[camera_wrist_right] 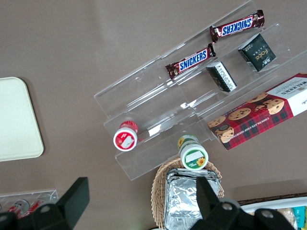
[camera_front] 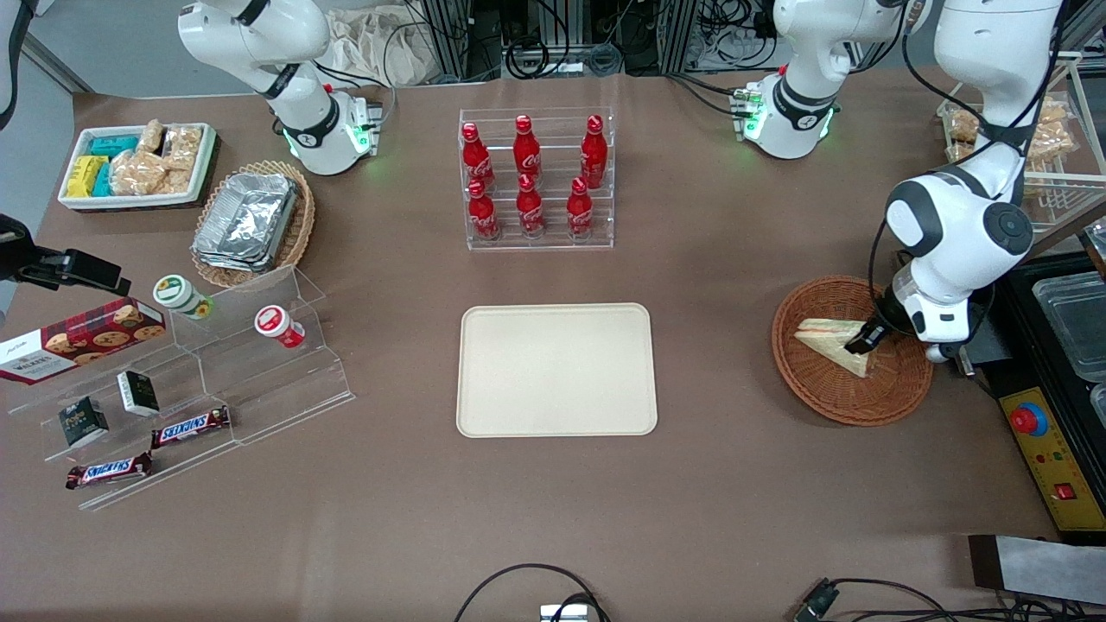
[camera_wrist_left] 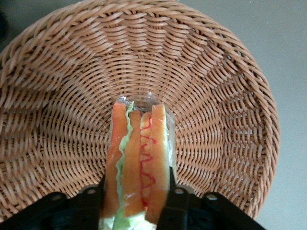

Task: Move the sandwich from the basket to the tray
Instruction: 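Lower the left gripper onto the sandwich and close on it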

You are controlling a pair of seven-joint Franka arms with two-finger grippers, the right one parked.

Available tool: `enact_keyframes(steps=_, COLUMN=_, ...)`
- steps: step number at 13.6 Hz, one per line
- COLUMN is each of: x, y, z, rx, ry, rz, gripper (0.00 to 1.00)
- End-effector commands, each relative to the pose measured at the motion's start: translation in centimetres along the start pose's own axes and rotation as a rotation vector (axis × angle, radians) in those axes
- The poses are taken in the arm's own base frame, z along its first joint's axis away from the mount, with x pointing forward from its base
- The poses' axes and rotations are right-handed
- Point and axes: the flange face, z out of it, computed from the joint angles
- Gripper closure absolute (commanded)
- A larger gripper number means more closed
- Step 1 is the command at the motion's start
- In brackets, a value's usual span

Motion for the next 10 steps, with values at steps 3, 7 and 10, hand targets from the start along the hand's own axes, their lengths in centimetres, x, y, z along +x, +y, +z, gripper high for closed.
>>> enact_keyframes(steps=3, x=-0.6, y=0.4, z=-0.2, rx=-0.015, ry=0.011, rz=0.000, gripper=0.71)
enact_keyframes(steps=7, x=-0.7, y=1.3, z=-3.8, rx=-0.026, ry=-0.014, rz=0.047, gripper=0.71)
enact_keyframes(steps=10, x=-1.2, y=2.9, z=-7.1, rx=-0.007, ry=-0.002, rz=0.155, gripper=0.71)
